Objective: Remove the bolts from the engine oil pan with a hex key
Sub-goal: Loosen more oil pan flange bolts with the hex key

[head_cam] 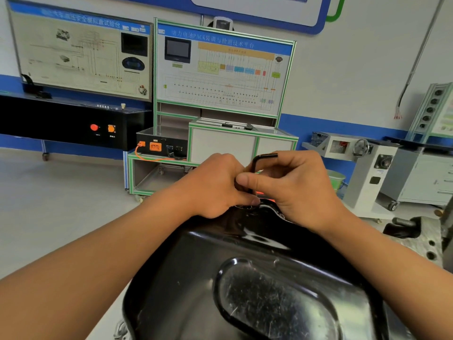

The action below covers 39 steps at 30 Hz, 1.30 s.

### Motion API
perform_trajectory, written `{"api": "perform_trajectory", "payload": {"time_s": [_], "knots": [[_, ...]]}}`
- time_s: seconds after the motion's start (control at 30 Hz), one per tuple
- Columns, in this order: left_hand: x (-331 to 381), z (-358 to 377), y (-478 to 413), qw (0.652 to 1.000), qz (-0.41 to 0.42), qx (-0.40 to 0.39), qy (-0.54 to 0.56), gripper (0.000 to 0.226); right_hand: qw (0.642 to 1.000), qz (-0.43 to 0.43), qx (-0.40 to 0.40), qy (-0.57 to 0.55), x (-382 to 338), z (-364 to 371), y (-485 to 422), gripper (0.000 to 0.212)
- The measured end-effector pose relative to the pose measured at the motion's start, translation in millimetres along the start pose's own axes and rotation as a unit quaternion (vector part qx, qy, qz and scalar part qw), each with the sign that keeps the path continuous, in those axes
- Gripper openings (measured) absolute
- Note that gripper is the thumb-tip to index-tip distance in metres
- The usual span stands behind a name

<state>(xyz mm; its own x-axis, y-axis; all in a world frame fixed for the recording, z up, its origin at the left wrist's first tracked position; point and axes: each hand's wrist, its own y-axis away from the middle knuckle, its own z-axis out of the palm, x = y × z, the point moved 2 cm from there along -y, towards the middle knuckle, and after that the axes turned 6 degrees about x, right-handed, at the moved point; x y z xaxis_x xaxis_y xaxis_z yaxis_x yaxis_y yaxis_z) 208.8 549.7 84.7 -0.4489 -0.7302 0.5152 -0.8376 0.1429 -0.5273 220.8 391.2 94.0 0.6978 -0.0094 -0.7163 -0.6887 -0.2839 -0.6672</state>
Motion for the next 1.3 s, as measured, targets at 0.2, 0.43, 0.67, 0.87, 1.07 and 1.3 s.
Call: {"api": "perform_trajectory", "payload": {"time_s": [0.2, 0.43, 0.67, 0.87, 1.07, 1.3], "knots": [[1.7, -1.0, 0.9, 1.0, 0.01, 0.021, -0.004, 0.025, 1.0, 0.01, -0.011, -0.005, -0.1, 1.6, -0.3, 0.013], [1.2, -3.4, 6.0, 0.988, 0.014, -0.049, 0.146, 0.002, 0.986, -0.097, -0.077, 0.114, -6.0, -2.0, 6.3, 0.017], [1.8, -5.3, 5.8, 0.987, 0.013, -0.013, 0.161, 0.01, 0.976, -0.133, -0.084, 0.151, -8.4, -2.4, 6.3, 0.018], [9.0, -5.4, 5.9, 0.994, 0.023, 0.017, 0.105, 0.019, 0.988, -0.116, 0.007, 0.103, -5.8, -6.0, 6.7, 0.013], [6.3, -3.5, 3.2, 0.994, 0.029, 0.036, 0.1, 0.023, 0.999, 0.017, 0.022, -0.04, -1.7, -4.4, 3.9, 0.024], [5.0, -1.6, 4.4, 0.99, 0.013, 0.022, 0.14, 0.019, 0.997, -0.041, -0.004, 0.069, -0.9, -3.6, 4.1, 0.008]]}}
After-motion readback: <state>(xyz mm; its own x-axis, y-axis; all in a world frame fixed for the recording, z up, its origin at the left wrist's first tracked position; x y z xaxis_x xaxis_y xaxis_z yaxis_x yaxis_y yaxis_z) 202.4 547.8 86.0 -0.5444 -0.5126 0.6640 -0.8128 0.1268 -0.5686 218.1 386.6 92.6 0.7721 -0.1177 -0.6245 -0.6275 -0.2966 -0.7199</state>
